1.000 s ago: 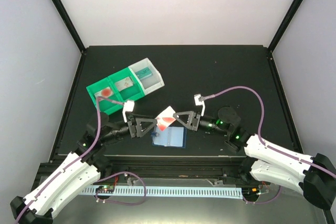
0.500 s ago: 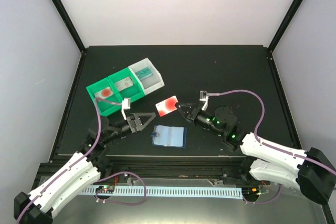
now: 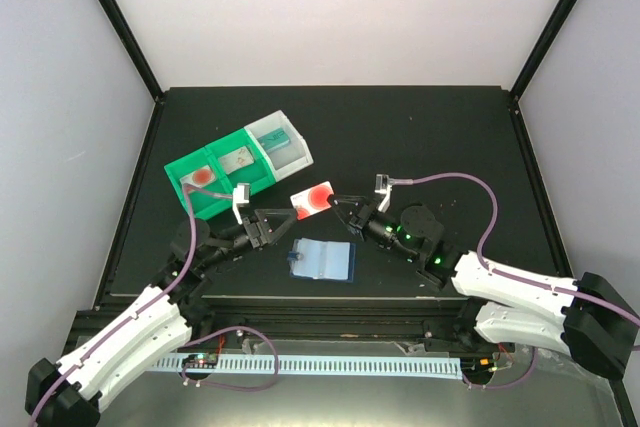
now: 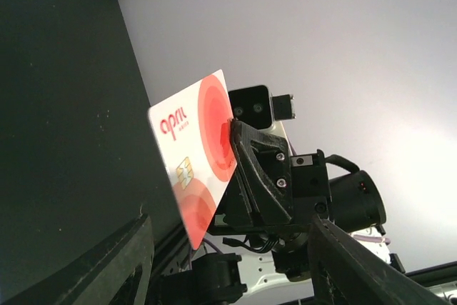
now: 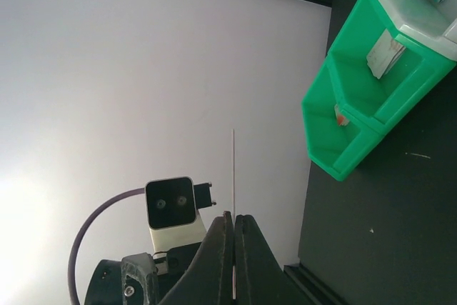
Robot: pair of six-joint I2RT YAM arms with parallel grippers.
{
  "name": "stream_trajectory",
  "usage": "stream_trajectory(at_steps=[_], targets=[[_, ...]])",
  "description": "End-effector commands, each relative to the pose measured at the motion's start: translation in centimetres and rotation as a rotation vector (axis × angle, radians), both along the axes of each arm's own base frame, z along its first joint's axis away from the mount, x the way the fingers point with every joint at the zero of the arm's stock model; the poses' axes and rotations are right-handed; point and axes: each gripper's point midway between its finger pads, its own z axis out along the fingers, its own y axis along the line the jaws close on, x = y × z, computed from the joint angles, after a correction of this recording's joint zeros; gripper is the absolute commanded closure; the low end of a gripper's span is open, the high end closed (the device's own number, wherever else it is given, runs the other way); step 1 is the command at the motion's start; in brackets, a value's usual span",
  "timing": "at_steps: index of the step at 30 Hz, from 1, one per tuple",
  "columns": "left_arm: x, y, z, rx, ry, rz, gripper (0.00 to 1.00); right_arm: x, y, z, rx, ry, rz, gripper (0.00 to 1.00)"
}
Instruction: Take the credit cards out of the card holder
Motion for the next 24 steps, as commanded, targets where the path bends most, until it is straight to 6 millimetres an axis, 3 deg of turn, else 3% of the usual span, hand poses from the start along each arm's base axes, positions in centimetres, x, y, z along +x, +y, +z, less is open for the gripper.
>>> stream_trajectory(at_steps=[1, 10, 18, 21, 23, 24], targets=[[0.2, 0.5, 0.5, -0.024, 0.009, 0.030, 0.39, 0.5, -0.2, 2.6, 0.064, -0.046, -0.043, 0.99], [0.2, 0.3, 0.9, -0.038, 0.008, 0.020, 0.58, 0.2, 0.2, 2.8, 0.069, -0.050, -0.033, 0.99], [-0.1, 0.0, 1.3, -0.053, -0.003, -0.012, 0.69, -0.3, 0.7, 1.8, 0.082, -0.038, 0.002, 0.99], [-0.1, 0.1, 1.3, -0.053, -0.009, -0.006, 0.82, -0.3, 0.6, 1.2, 0.068, -0.034, -0.001, 0.99], [-0.1, 0.2, 1.3, -0.052, -0.015, 0.003, 0.97, -0.4, 0.3, 1.1, 0.070, -0.035, -0.003, 0.99], [-0.1, 0.3, 1.2, -0.047, -0.016, 0.011, 0.98, -0.4, 0.3, 0.8, 0.065, -0.034, -0.004, 0.99]])
